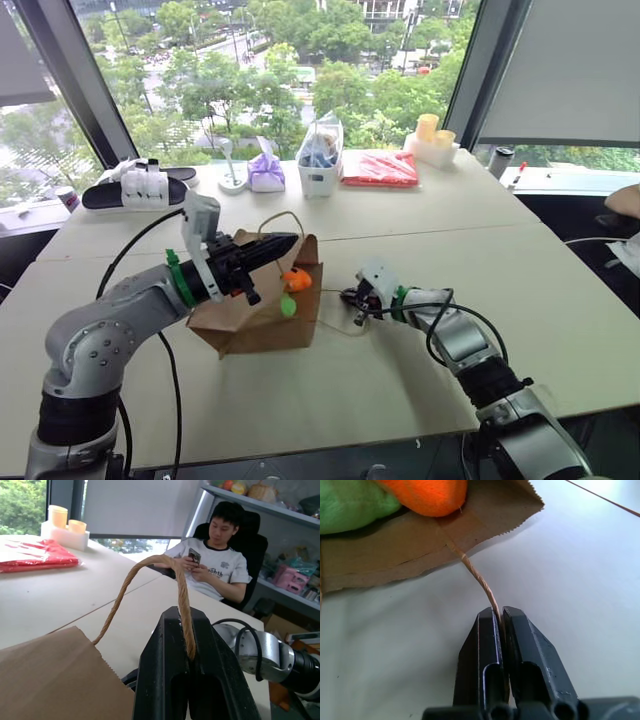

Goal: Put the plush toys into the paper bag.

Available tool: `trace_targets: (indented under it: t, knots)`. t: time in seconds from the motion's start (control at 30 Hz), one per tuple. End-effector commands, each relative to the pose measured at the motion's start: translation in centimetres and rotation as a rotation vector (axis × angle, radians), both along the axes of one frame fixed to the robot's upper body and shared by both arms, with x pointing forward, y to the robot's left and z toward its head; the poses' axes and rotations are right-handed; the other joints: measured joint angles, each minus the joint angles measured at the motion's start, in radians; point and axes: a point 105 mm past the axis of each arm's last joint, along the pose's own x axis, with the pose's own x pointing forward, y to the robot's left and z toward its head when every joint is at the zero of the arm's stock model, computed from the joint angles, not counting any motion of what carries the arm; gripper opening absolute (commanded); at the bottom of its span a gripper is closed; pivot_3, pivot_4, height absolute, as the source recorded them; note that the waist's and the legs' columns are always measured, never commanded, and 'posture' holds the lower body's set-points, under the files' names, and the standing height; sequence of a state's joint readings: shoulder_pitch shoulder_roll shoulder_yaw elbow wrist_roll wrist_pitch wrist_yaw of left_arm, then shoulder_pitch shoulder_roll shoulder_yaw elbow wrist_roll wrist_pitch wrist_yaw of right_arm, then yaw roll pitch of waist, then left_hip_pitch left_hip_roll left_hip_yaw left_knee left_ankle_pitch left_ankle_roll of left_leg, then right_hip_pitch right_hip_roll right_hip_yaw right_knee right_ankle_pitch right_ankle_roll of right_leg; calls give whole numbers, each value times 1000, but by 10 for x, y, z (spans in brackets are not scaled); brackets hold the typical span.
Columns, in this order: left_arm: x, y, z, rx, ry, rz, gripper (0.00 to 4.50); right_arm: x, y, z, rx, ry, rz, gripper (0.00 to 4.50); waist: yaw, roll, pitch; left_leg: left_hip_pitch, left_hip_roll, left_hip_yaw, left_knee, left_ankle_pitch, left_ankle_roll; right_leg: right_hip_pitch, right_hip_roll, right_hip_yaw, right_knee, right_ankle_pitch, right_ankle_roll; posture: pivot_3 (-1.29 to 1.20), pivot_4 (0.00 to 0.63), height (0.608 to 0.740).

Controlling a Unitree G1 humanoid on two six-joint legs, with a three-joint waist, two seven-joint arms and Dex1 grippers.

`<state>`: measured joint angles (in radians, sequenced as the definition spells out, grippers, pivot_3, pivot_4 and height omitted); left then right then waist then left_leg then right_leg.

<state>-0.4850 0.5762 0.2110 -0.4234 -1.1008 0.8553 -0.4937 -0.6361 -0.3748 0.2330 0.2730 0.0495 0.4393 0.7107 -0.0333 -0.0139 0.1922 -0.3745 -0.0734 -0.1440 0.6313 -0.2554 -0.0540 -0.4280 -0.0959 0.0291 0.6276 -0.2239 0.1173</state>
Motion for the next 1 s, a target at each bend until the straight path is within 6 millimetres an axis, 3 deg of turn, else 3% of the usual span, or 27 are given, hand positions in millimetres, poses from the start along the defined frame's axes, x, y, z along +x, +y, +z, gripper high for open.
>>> trace_targets:
  t: [0.03, 0.17, 0.3, 0.4, 0.73, 0.8, 0.87, 1.0]
  knots:
    - [-3, 3, 20, -52, -68, -1, 0, 2, -1, 71, 217, -81, 9, 27, 0, 0, 0, 0, 0, 0, 0, 0, 0, 0, 0, 0, 0, 0, 0, 0, 150, 740]
    - [6, 7, 35, -75, -100, 11, 0, -4, -14, 143, 385, -175, 16, 27, 3, 0, 1, -1, 0, 0, 0, 0, 0, -1, 0, 0, 0, 0, 0, 0, 150, 740]
    - [9, 9, 44, -85, -117, 7, 0, -11, -24, 171, 401, -219, 19, 27, 10, 0, 0, 0, 0, 0, -1, 0, 1, -1, 0, 0, -1, 0, 0, 0, 150, 740]
    - [14, 11, 40, -80, -107, 21, 0, -14, -24, 175, 396, -224, 28, 27, 10, 0, 1, -1, 0, 0, -2, -1, 1, -1, 0, 0, -2, 0, 0, 0, 150, 740]
    - [43, 21, -11, -8, 3, 136, 0, 1, -26, 144, 345, -175, -30, 27, 16, 0, 1, -1, 0, 1, -1, -1, 1, -1, 0, 0, -2, 0, 0, 0, 150, 740]
    - [43, 20, -13, 0, 13, 131, 535, 2, -28, 145, 342, -183, -32, 0, 16, 0, 1, -1, 0, 1, -1, -1, 1, -1, 0, 0, -2, 0, 0, 0, 150, 740]
    - [40, 19, -14, 5, 21, 108, 1284, 0, -28, 150, 351, -191, -15, 953, 16, 0, 1, -1, 0, 1, -1, -1, 1, -1, 0, 0, -2, 0, 0, 0, 150, 740]
    - [29, 18, -14, 34, 19, 63, 3346, -8, -31, 171, 378, -237, 21, 3026, 15, 0, 1, -1, 0, 1, -1, -1, 1, -1, 0, 0, -2, 0, 0, 0, 150, 740]
